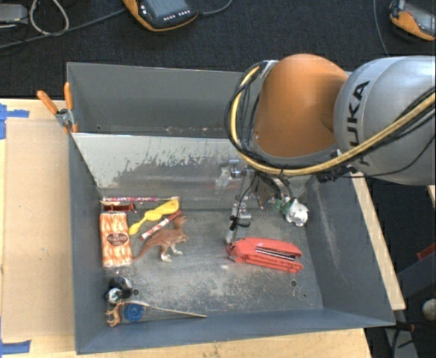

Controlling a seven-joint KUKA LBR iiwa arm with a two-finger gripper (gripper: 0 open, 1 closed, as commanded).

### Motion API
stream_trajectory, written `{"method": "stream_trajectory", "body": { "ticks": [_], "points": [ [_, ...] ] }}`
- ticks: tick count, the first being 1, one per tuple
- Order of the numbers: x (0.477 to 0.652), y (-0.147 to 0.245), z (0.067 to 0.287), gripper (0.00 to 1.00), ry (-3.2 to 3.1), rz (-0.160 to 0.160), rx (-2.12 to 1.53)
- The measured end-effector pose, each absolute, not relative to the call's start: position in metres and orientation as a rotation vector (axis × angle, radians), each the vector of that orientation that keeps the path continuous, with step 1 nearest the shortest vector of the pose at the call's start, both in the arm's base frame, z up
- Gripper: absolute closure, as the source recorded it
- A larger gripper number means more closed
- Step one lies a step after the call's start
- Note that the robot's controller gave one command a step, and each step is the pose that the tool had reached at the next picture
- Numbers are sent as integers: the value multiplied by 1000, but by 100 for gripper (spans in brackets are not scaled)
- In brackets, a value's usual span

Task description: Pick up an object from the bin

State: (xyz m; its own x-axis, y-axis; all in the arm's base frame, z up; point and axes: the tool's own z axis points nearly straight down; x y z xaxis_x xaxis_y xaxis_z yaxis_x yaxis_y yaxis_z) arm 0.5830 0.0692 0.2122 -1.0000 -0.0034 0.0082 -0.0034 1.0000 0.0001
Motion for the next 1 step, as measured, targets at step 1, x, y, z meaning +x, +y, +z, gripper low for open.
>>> {"method": "stream_trajectory", "body": {
  "ticks": [1],
  "points": [
    [585, 69, 217, 0, -3141, -1, 2]
  ]
}}
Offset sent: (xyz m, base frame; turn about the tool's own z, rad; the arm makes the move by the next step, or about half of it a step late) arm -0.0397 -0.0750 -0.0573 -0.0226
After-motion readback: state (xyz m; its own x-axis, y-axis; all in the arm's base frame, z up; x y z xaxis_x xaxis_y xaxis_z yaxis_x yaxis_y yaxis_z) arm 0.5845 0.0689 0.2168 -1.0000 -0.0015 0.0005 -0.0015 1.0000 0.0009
